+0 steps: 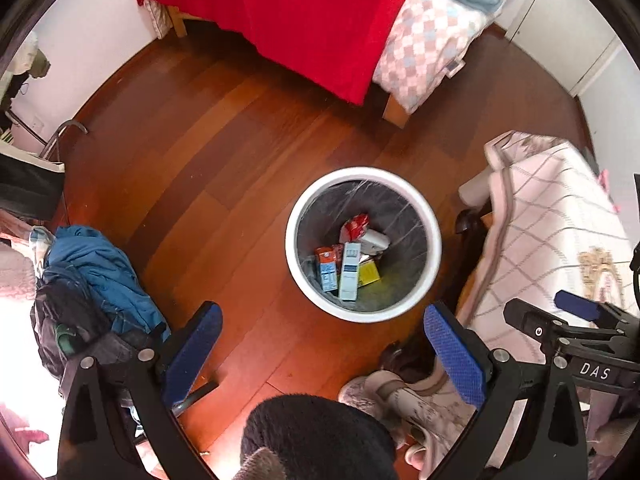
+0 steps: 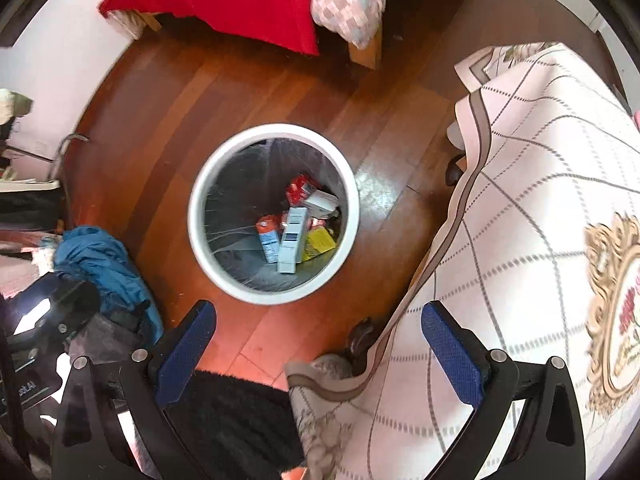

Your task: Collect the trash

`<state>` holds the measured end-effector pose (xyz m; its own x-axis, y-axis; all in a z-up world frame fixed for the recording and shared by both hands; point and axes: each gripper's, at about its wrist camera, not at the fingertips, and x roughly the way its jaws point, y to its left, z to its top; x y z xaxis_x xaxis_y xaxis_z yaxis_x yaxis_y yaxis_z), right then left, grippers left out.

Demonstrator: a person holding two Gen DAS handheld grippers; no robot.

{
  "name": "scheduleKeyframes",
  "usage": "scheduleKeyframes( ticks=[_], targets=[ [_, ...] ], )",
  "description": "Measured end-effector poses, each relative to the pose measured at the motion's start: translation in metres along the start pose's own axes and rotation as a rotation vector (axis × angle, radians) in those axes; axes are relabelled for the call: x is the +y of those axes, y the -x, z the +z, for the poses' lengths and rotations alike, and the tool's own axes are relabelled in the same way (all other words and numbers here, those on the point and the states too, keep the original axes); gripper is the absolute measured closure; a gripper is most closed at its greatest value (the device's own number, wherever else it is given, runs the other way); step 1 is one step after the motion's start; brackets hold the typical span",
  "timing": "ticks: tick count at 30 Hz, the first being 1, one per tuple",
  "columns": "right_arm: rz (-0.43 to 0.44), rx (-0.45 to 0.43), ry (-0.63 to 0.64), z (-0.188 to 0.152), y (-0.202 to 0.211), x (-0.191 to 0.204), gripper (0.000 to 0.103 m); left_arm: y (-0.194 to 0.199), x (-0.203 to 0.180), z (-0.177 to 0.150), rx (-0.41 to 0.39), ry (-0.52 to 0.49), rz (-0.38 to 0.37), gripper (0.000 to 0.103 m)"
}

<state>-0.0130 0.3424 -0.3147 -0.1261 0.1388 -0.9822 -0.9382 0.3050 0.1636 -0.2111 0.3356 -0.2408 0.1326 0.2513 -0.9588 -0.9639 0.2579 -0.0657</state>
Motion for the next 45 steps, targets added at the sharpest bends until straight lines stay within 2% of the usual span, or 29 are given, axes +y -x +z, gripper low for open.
scheduleKeyframes(
  ticks=[15, 24, 33, 45],
  targets=[
    [0.188, -0.218, 0.065, -0.066, 0.188, 0.007, 0.0, 0.156, -0.02, -0.033, -0.173, -0.035, -0.163, 0.0],
    [0.297, -0.269, 0.114, -0.102, 0.268, 0.013, 0.0, 0.225, -0.022, -0.05, -0.242, -0.046, -0.257, 0.0],
    [0.33, -0.264, 0.16, -0.117, 0.302, 0.022, 0.0, 0.246, -0.015, -0.061, -0.246, -0.023, -0.268, 0.0],
    [0.335, -0.24, 0.179, -0.111, 0.298, 0.032, 0.0, 0.246, -0.005, -0.066, -0.25, 0.002, -0.267, 0.0]
  ],
)
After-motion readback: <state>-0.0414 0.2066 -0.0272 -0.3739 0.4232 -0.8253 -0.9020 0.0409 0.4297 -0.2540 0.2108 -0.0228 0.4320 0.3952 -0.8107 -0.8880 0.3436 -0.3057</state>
